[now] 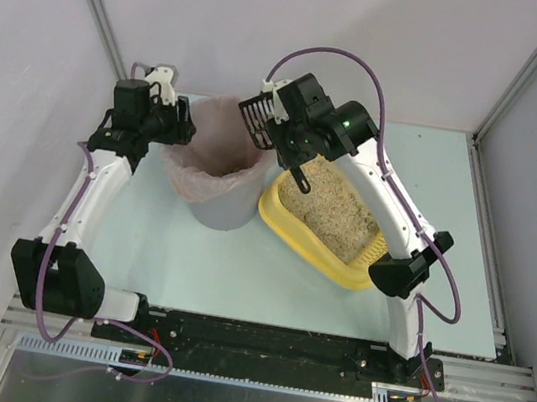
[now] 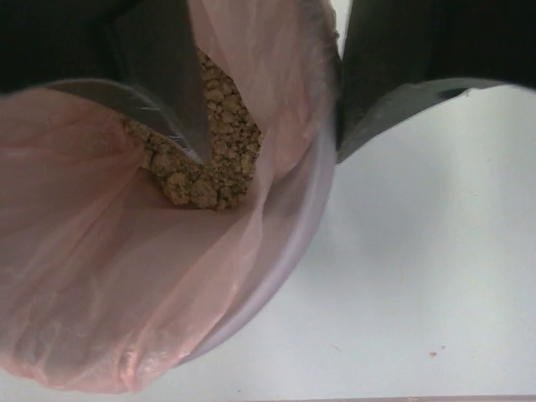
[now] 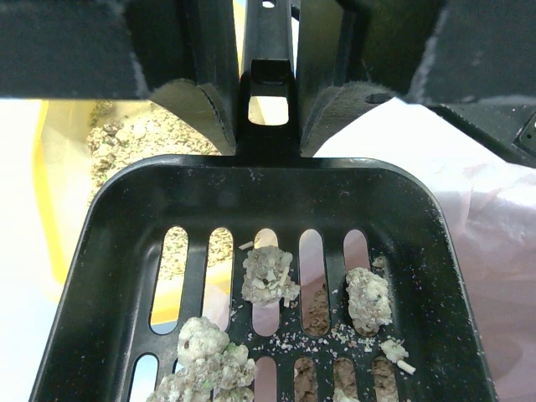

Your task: Clean the litter box

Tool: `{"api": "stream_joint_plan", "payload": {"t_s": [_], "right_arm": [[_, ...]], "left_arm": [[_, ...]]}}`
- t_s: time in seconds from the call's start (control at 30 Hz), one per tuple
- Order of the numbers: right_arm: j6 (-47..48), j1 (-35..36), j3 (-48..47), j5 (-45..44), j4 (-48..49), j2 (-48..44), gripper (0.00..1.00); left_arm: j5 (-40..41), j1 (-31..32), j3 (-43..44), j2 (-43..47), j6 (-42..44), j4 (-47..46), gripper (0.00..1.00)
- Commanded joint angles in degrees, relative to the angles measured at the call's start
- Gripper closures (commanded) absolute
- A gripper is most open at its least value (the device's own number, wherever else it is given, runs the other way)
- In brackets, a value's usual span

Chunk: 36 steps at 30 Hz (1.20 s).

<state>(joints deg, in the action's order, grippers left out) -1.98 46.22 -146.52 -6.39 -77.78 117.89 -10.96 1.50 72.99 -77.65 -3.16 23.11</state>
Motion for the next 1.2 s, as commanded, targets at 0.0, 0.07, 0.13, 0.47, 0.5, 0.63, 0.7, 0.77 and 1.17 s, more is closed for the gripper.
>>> {"api": "stream_joint_plan", "payload": {"t_s": [0.0, 0.07, 0.13, 0.47, 0.5, 0.63, 0.7, 0.77, 1.17], "right_arm": [[-0.66, 1.15, -2.54, 0.77, -2.03, 0.24, 1.00], [-0.66, 1.33, -2.54, 0.86, -1.76, 0.33, 1.00], [-0.57, 1.51, -2.46, 0.86, -1.68, 0.50, 1.00], [1.10, 3.52, -2.19, -0.99, -0.27, 1.20, 1.00], [1.53, 3.62, -2.19, -1.60, -0.18, 1.38, 1.00], [1.80, 4.14, -2.11, -2.13, 0.34, 1.65, 1.00], [1.89, 4.76, -1.93, -2.22, 0.87, 1.38, 1.00], [1.80, 5.20, -1.67, -2.31, 1.31, 1.21, 1.00], [5.14, 6.96, -0.17, -2.66, 2.37, 1.30, 1.00]], "left_arm": [[-3.11, 1.49, 2.33, 4.52, 0.52, 0.35, 0.29], [-1.62, 1.49, 2.85, 5.31, 0.87, 0.35, 0.15], [1.37, 1.40, 3.99, 6.45, 1.31, 0.27, 0.10], [-4.65, 1.40, 6.46, 13.40, -7.20, -2.01, 0.05], [-8.08, 1.49, 6.29, 13.40, -8.08, -2.98, 0.04], [-22.07, 1.75, 6.46, 10.95, -11.52, -5.01, 0.02], [-26.21, 1.75, 6.55, 8.22, -12.66, -5.45, 0.02], [-30.67, 1.75, 7.16, 6.38, -13.97, -5.62, 0.02], [-34.22, 4.92, 7.52, 0.30, -13.81, -6.24, 0.45]]}}
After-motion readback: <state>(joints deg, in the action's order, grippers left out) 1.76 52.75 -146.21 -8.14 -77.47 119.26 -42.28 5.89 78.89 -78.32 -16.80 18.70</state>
